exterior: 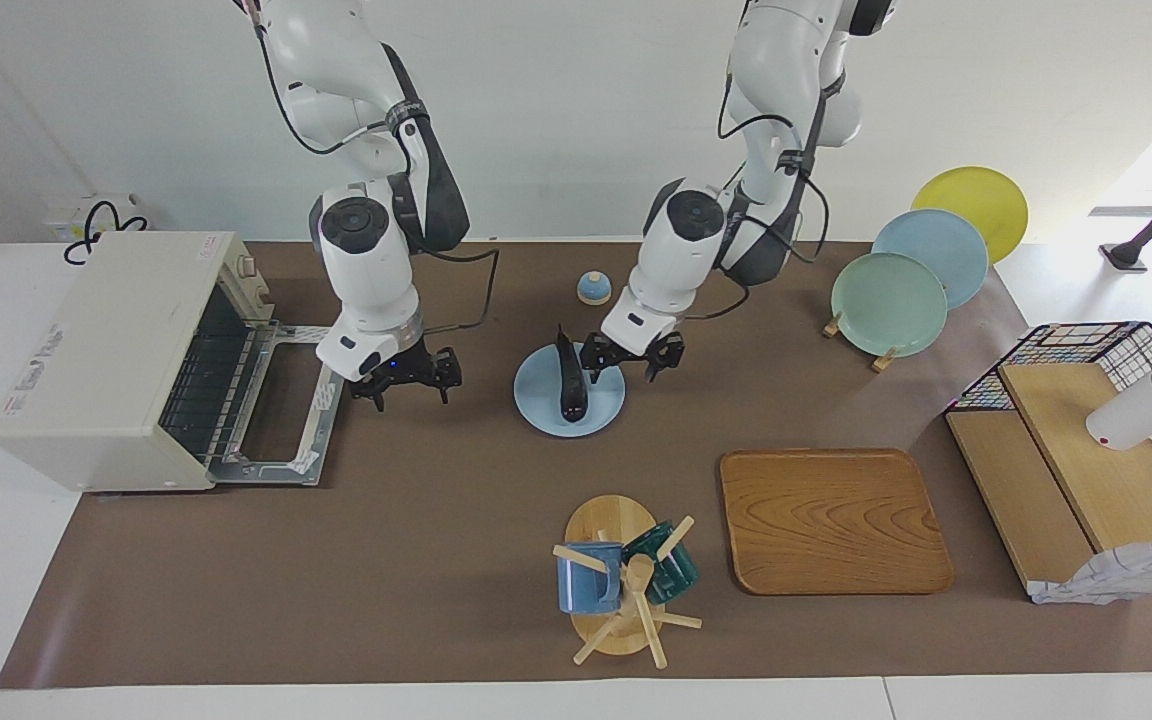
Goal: Put eggplant into oven
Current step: 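Lower the eggplant onto the blue plate while the right gripper approaches the plate, then grasp the blue plate rim with the right gripper while the left gripper withdraws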
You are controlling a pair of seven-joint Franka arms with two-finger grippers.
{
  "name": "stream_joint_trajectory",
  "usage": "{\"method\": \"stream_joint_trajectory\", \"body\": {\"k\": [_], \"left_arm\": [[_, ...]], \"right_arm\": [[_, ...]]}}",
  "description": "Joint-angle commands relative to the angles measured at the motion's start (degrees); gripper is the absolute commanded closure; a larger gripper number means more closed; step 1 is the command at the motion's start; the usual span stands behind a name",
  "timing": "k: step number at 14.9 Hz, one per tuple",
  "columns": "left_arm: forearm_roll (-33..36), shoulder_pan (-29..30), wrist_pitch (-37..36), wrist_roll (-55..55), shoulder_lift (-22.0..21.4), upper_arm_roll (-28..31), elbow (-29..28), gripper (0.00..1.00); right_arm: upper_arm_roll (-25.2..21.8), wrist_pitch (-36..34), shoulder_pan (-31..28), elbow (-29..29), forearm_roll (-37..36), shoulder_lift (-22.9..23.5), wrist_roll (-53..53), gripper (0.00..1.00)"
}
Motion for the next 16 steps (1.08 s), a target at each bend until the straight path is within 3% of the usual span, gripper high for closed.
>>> {"method": "stream_joint_trajectory", "body": {"k": [1,4,5,9,10,11,14,16], "left_arm": [[2.03,6.43,-7.51,5.88,-2.09,-0.57,3.33,0.0],[6.0,11.01,-14.02,10.81,-3.06,-0.57,8.33,0.0],[6.35,11.89,-15.87,12.57,-3.06,-0.57,9.39,0.0],[9.08,12.51,-18.87,16.28,-4.73,-0.57,9.41,0.0],[9.6,12.51,-19.4,16.28,-4.73,-0.57,9.49,0.0],[9.95,12.42,-19.75,16.28,-4.91,-0.57,9.49,0.0],[9.95,11.99,-21.41,16.28,-6.4,-0.48,9.49,0.0],[9.96,11.2,-23.43,16.11,-7.36,0.22,9.32,0.0]], "right_arm": [[-0.01,-5.51,8.18,12.31,-0.95,7.77,10.58,0.0],[0.07,-12.28,17.33,27.87,-7.98,19.89,22.01,0.0],[0.07,-11.51,19.62,29.31,-8.69,21.67,24.4,0.0],[0.07,-4.57,22.28,24.07,-8.79,20.99,26.35,0.0],[0.07,-3.17,22.28,21.61,-8.79,20.2,26.27,0.04],[0.07,-1.07,22.45,18.81,-8.87,19.32,26.27,0.16],[0.16,2.99,22.63,13.51,-9.66,17.82,26.09,0.38],[0.07,3.87,22.63,12.19,-9.66,17.3,26.0,0.43]]}}
